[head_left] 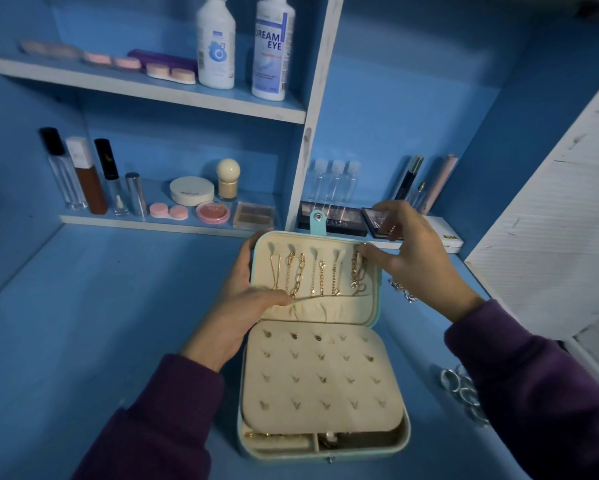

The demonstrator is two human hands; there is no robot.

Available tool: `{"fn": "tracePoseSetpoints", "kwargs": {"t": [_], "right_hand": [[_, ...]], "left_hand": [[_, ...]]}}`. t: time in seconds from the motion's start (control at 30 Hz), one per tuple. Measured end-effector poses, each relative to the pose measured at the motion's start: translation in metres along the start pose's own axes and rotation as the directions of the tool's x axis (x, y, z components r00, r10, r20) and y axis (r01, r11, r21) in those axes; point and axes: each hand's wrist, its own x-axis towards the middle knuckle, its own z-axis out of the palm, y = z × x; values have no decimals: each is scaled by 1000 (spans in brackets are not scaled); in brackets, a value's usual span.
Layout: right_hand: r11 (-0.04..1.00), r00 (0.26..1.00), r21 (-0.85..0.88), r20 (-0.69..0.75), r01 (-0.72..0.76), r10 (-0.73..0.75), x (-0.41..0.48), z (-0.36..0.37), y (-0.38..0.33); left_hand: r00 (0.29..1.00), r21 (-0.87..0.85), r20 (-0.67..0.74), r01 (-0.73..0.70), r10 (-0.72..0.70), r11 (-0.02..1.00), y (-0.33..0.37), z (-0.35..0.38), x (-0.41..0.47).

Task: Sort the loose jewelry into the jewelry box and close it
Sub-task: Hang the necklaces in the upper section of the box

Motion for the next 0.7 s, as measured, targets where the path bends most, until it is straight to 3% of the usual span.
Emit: {"fn": "tracePoseSetpoints", "kwargs": {"t": [0.13,0.23,0.33,0.4,0.5,0.7], "right_hand": [[951,961,172,144,-258,235,1,-4,-1],[892,931,282,203,-353,304,-1,-6,-2],[942,979,270,46,-202,197,-9,-6,1],[988,999,149,-39,-32,38,-17,-6,3],[981,981,-31,28,191,-190,-33,0,7],[929,940,-160,124,334,-317,-48,12,8]], "left_hand": [[1000,-6,4,0,0,1000,0,0,-1],[1000,-1,1,-4,4,1000,0,0,-1],[1000,-5,1,-8,8,1000,-1,0,0],[1000,-3,-4,-15,15,1000,-1,0,0],[999,2,-20,-39,39,999,-2,0,1],[1000,-80,2,-24,25,997,-1,1,0]]}}
